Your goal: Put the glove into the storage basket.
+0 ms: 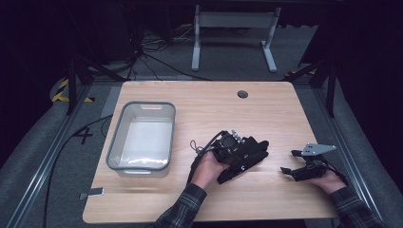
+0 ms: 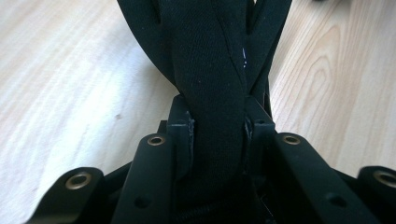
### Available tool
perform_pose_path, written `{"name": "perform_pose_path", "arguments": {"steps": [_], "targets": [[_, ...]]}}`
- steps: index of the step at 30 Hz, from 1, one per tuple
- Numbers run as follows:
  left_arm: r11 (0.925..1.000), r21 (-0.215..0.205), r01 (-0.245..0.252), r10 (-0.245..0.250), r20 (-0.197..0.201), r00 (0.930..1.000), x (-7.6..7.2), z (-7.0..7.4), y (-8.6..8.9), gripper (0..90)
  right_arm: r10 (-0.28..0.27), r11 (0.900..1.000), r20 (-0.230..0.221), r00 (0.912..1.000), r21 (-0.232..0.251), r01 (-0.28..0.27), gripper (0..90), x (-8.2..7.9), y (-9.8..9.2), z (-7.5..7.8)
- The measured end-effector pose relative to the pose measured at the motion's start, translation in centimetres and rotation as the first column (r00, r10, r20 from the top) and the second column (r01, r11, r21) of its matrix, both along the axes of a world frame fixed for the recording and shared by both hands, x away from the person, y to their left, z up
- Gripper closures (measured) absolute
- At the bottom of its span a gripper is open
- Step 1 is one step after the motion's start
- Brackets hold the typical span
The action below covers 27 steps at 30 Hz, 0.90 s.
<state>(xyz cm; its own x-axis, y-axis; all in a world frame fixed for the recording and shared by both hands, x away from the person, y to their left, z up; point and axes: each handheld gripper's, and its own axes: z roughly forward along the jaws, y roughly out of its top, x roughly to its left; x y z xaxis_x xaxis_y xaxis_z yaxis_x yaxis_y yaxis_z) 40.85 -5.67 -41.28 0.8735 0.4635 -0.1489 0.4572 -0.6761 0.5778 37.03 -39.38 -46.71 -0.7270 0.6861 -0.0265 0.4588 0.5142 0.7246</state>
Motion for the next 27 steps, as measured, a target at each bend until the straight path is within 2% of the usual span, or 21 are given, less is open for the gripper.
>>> {"name": "perform_pose_path", "arguments": {"steps": [4,12,13,19,24,27], "targets": [[0.9992,-0.023,-0.033,0.033,0.006,0.9994,0.0,1.3,1.0,71.1,0.000,1.000,0.000,1.0000,0.000,0.000,11.0,0.0,0.0,0.0],[0.9958,-0.032,-0.086,0.087,0.040,0.9954,0.1,4.0,3.1,71.2,0.000,1.000,0.000,1.0000,0.000,0.000,11.0,0.0,0.0,0.0],[0.9958,-0.032,-0.086,0.087,0.040,0.9954,0.1,4.0,3.1,71.2,0.000,1.000,0.000,1.0000,0.000,0.000,11.0,0.0,0.0,0.0],[0.9914,-0.040,-0.124,0.127,0.061,0.9901,0.3,5.8,4.7,71.2,0.000,1.000,0.000,1.0000,0.000,0.000,11.0,0.0,0.0,0.0],[0.9856,-0.046,-0.163,0.166,0.078,0.9831,0.5,7.2,6.7,71.1,0.000,1.000,0.000,1.0000,0.000,0.000,11.0,0.0,0.0,0.0],[0.9822,-0.050,-0.181,0.185,0.080,0.9796,0.6,7.6,7.5,71.1,0.000,1.000,0.000,1.0000,0.000,0.000,11.0,0.0,0.0,0.0]]}}
